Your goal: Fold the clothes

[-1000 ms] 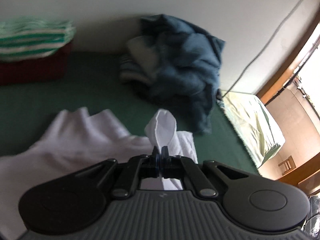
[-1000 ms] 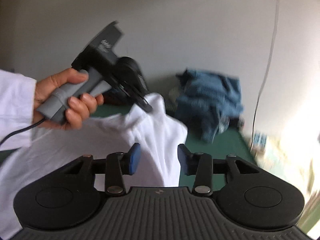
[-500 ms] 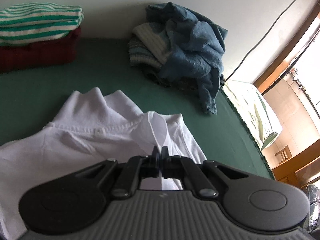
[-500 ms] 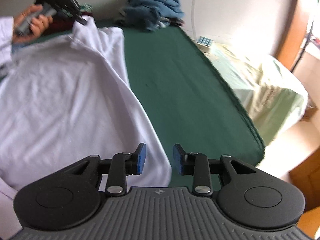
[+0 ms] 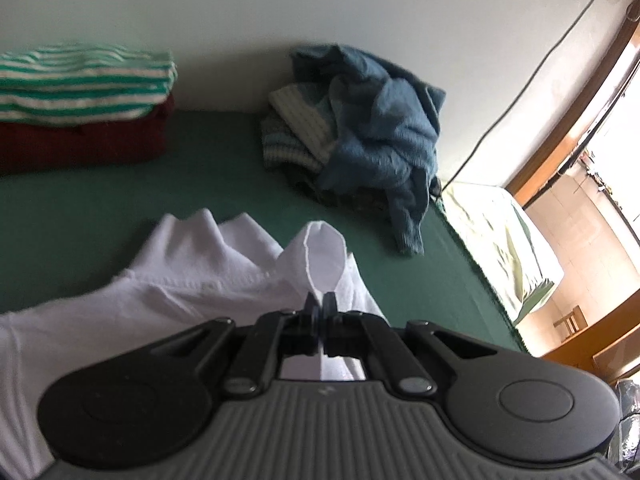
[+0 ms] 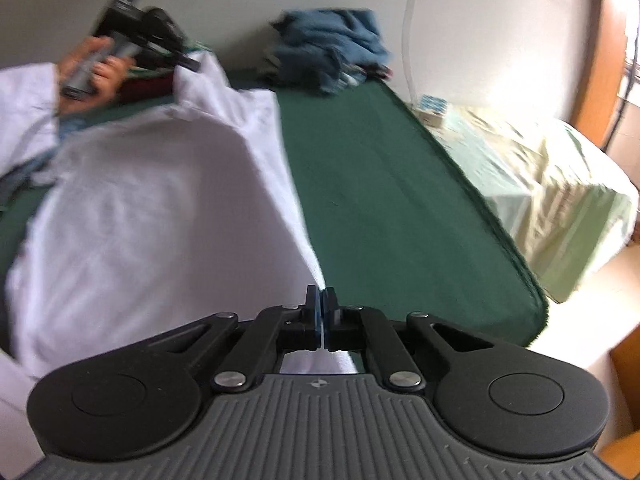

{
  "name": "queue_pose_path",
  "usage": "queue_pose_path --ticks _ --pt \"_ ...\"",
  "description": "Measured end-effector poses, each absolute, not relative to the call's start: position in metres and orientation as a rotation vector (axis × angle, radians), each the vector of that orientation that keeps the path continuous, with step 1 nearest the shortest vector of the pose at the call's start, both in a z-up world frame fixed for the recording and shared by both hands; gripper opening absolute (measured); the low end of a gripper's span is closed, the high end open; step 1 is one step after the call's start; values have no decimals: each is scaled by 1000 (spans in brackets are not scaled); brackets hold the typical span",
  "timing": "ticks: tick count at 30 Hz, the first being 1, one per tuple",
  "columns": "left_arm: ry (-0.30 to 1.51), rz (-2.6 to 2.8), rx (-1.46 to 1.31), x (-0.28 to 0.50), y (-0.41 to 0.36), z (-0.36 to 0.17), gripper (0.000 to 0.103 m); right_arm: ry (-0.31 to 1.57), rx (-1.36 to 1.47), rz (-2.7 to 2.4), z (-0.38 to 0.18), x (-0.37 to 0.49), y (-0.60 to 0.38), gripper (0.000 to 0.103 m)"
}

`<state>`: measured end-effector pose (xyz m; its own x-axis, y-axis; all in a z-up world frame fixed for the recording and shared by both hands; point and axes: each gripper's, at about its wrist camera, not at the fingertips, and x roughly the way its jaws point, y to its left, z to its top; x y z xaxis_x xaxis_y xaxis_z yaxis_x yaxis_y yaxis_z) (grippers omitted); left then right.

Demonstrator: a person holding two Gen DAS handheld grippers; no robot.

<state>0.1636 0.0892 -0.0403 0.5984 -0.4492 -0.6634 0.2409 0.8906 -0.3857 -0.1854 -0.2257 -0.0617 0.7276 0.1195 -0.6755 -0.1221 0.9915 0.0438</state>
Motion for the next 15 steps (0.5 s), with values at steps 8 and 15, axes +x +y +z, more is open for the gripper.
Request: queue_pose_path --ticks 8,15 --pt "814 -340 -231 161 115 -28 0 796 27 340 -68 -195 -156 1" --pt "860 -258 -209 155 132 -55 0 829 64 433 -92 -184 -118 5"
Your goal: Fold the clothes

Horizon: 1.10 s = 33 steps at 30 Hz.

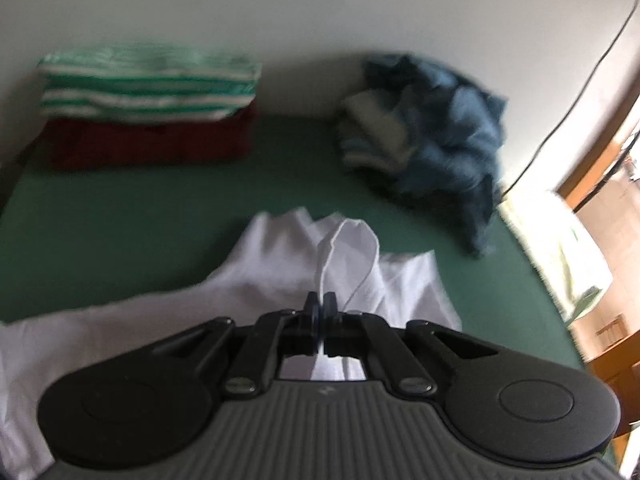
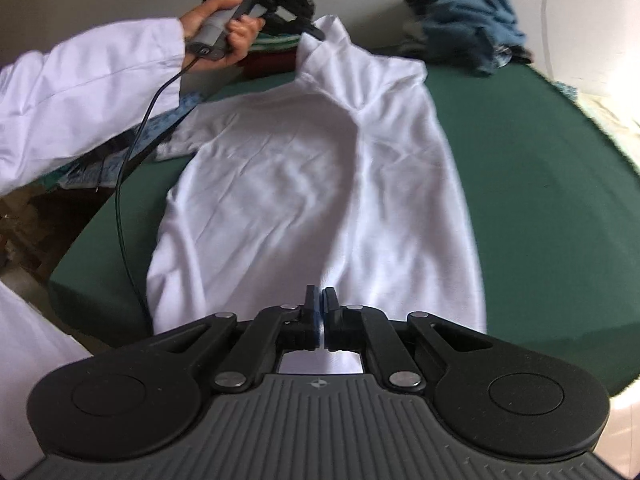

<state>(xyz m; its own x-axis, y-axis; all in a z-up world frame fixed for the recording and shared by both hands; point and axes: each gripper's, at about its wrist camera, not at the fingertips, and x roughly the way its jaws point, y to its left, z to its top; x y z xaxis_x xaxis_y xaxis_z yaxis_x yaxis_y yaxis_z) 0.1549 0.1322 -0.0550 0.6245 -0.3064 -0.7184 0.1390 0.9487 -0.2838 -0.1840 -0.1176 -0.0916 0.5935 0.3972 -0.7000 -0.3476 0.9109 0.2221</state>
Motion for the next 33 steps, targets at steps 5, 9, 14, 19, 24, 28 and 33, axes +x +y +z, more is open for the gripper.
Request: queue_pose_path --ticks 5,9,14,19,24,28,33 --pt "916 -214 -206 150 143 -82 0 847 65 397 -91 -207 -139 17" --pt "940 -204 -200 142 150 -94 0 911 14 274 -98 -235 -172 21" --pt "967 -209 -183 123 155 -105 1 905 49 240 -111 -238 -170 21" --pt "968 -195 -72 93 152 -110 19 842 67 313 -110 -217 -151 28" --pt "971 -152 -114 65 172 -115 27 722 70 398 -78 -194 -151 36" --pt "952 -207 -256 56 176 -114 48 687 113 406 -64 -156 -153 37" --pt "936 -186 -324 69 152 -118 49 651 143 446 -35 -87 -148 37"
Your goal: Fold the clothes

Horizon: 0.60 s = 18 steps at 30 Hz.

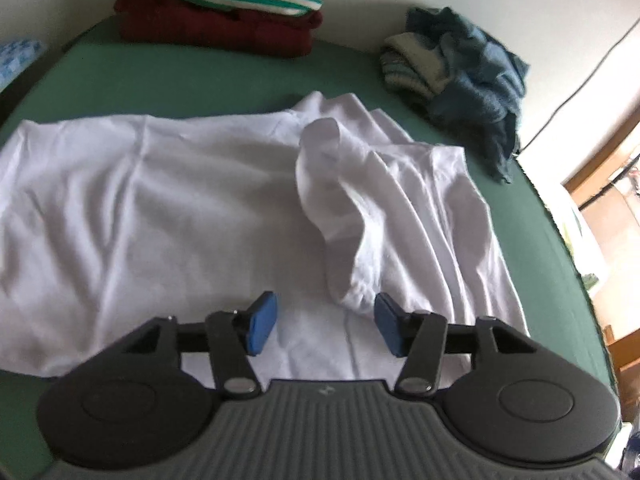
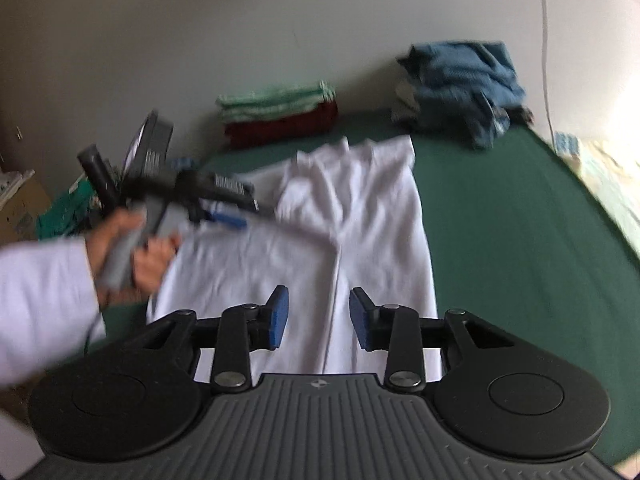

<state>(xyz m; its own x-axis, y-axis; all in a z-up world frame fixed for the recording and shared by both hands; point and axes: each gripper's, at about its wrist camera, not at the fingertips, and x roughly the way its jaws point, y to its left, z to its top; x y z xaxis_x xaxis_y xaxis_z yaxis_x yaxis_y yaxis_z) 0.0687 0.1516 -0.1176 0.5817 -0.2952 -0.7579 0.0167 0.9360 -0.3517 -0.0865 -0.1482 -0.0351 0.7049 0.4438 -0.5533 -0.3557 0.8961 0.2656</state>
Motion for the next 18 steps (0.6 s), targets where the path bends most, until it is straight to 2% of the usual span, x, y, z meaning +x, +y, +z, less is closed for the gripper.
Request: queue_pose_path --ticks 1,2,3,4,9,16,17,18 --pt "936 -183 -305 71 146 -118 40 646 150 450 -30 -71 -148 36" --pt "936 -179 -287 74 141 -118 19 643 163 451 -24 -55 -148 36" --pt "940 -172 -279 76 138 -118 6 640 176 451 -19 -38 -148 36" --pt "944 -165 -271 78 135 -118 0 636 191 454 -15 -25 -149 36" --pt "853 -144 -253 46 137 -101 0 650 260 498 -15 22 -154 36" --pt "865 -61 -283 33 140 -109 0 758 171 656 -37 97 -125 37" --pt "861 -61 -271 38 137 -110 11 775 164 680 -40 113 -115 37" --pt "858 -61 -258 44 134 -110 39 793 157 705 -42 129 -105 37"
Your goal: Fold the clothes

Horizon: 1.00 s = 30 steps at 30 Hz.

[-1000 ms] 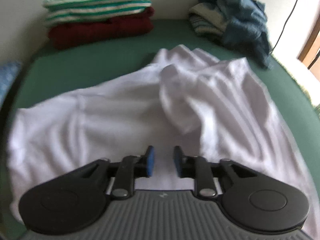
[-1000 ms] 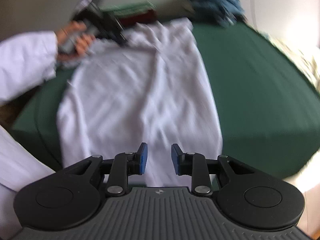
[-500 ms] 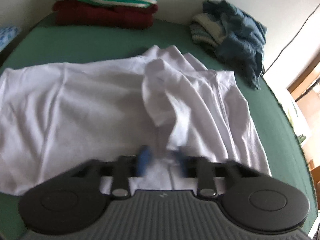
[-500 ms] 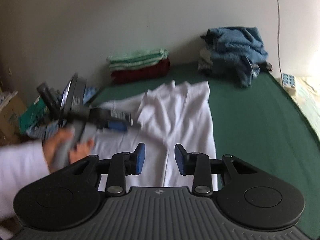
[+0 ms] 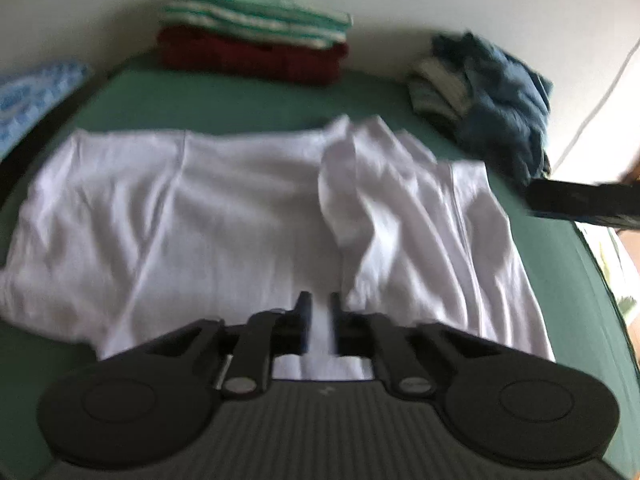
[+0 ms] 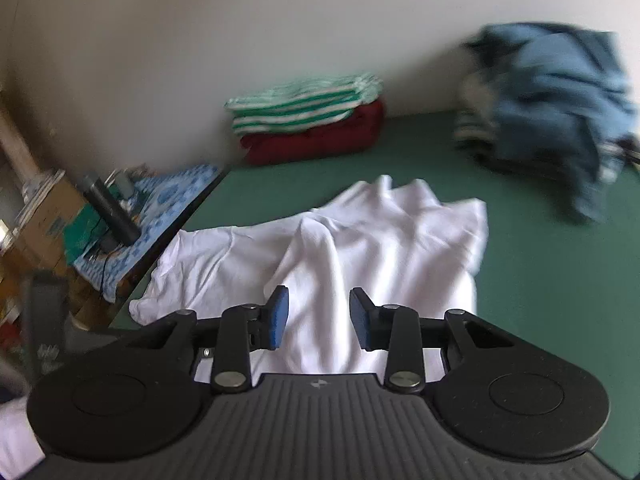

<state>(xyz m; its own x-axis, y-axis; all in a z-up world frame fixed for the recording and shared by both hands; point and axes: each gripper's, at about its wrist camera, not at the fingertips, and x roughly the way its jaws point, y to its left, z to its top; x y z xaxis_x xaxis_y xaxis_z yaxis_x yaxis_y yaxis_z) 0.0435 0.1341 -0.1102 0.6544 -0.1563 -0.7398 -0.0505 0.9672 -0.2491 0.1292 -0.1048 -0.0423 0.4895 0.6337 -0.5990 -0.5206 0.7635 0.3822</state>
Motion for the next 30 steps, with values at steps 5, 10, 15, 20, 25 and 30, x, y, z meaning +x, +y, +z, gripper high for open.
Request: queue_pose_path --ticks 5,10,15,20,25,30 --pt "841 -61 -196 70 118 -113 39 886 133 768 -65 184 -60 39" --pt "850 -61 -107 65 98 -120 3 979 110 823 -89 235 -16 39" --pt "812 -48 -204 42 104 -105 0 952 149 886 -90 239 -5 3" --pt "826 -59 -278 29 105 -105 0 962 257 996 -95 239 2 8" --pt "850 39 -135 25 100 -115 7 895 118 874 -98 229 -13 29" --pt "870 72 -121 16 112 -116 6 769 56 739 -93 227 -59 38"
